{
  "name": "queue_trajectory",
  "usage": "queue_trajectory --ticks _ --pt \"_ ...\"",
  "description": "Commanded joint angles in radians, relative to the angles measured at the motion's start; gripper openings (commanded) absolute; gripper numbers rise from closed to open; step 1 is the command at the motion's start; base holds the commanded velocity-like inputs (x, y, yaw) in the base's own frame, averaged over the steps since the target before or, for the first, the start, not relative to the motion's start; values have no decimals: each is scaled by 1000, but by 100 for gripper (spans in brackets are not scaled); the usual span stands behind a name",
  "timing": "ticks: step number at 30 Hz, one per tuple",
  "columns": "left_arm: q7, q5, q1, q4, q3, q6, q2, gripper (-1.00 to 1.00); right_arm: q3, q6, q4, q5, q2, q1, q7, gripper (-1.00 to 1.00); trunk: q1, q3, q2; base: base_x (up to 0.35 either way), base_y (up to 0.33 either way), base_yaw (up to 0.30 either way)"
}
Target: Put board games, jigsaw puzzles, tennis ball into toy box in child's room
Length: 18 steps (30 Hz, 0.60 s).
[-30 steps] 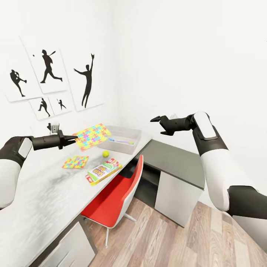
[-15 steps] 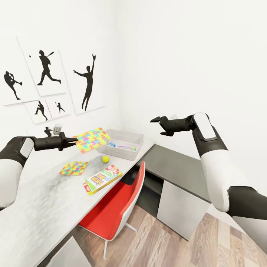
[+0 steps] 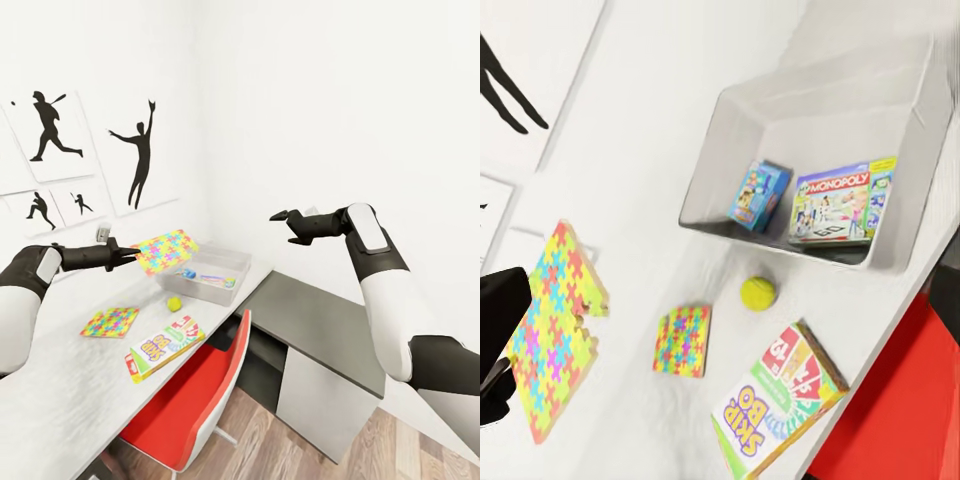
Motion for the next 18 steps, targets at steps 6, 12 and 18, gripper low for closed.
queue_trajectory --ticks 6,12,18 --pt "0 3 -1 0 3 6 0 -100 0 2 -1 -10 0 0 -10 100 1 -1 -2 284 -79 0" --pt "1 3 -1 0 5 7 0 -100 1 2 -1 -9 0 0 -10 100 1 -1 -2 261 -8 0" --pt "1 3 -1 0 5 7 0 -100 1 2 -1 -9 0 0 -10 100 1 -1 -2 202 -1 0"
